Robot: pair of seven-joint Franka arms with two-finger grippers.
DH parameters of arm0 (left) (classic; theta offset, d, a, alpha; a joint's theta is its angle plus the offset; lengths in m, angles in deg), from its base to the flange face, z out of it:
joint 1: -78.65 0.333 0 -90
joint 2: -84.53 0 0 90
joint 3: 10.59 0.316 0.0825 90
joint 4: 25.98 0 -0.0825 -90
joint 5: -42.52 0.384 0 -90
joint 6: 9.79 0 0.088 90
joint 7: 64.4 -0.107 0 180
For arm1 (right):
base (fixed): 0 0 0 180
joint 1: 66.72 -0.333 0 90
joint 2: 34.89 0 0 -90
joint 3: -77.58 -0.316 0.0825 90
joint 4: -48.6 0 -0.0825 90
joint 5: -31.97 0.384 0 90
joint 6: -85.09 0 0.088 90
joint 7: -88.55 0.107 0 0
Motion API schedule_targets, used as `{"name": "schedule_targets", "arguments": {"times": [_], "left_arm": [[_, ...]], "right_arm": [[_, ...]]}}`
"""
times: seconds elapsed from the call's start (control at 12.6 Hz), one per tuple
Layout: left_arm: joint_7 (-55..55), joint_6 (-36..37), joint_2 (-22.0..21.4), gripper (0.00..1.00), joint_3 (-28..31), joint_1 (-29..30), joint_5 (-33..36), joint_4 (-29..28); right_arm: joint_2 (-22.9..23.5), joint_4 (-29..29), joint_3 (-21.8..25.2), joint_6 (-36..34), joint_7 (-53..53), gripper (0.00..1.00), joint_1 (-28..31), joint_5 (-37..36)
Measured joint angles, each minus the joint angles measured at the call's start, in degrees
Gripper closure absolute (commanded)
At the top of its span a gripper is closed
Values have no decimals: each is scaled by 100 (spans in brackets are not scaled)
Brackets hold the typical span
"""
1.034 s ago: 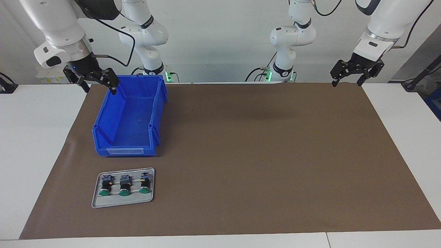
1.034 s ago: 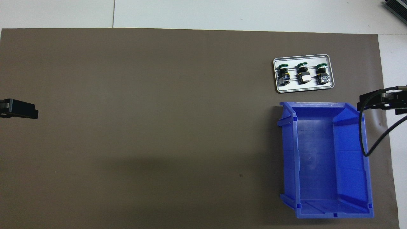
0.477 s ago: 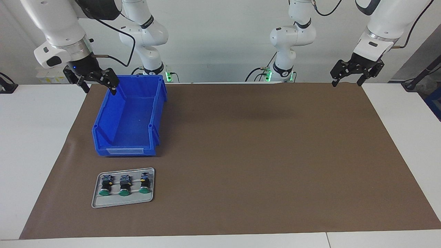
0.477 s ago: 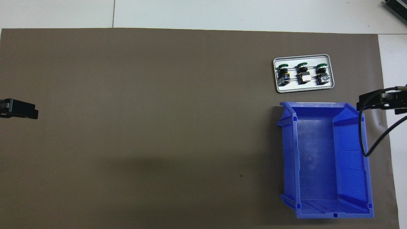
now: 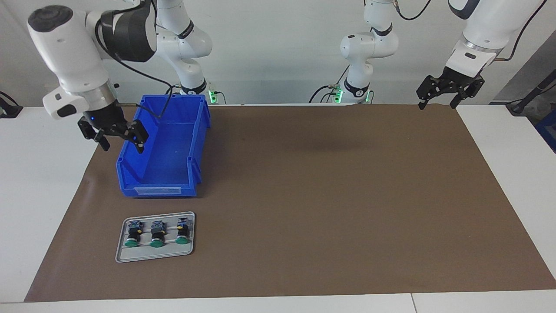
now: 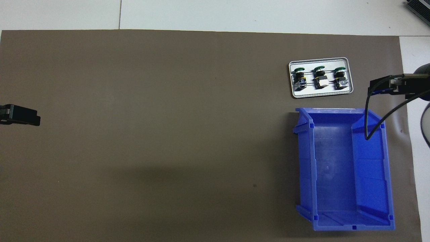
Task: Place and press button with both arms
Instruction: 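Reach the right gripper to the metal tray and grasp the middle button module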
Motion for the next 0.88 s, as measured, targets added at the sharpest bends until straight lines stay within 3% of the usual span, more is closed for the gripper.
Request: {"name": "schedule_targets", "arguments": {"times": [0.24, 0.4, 0.88], "left_arm": [[0, 0, 0, 0, 0, 0, 0, 0], [0, 0, 0, 0, 0, 0, 0, 0], [0, 0, 0, 0, 0, 0, 0, 0]], "right_arm": [[1130, -67, -10, 1352, -24, 0, -22, 4], [1734, -122, -13, 1857, -35, 0, -22, 93], [2382, -145, -20, 2713, -463, 7, -23, 369]]}}
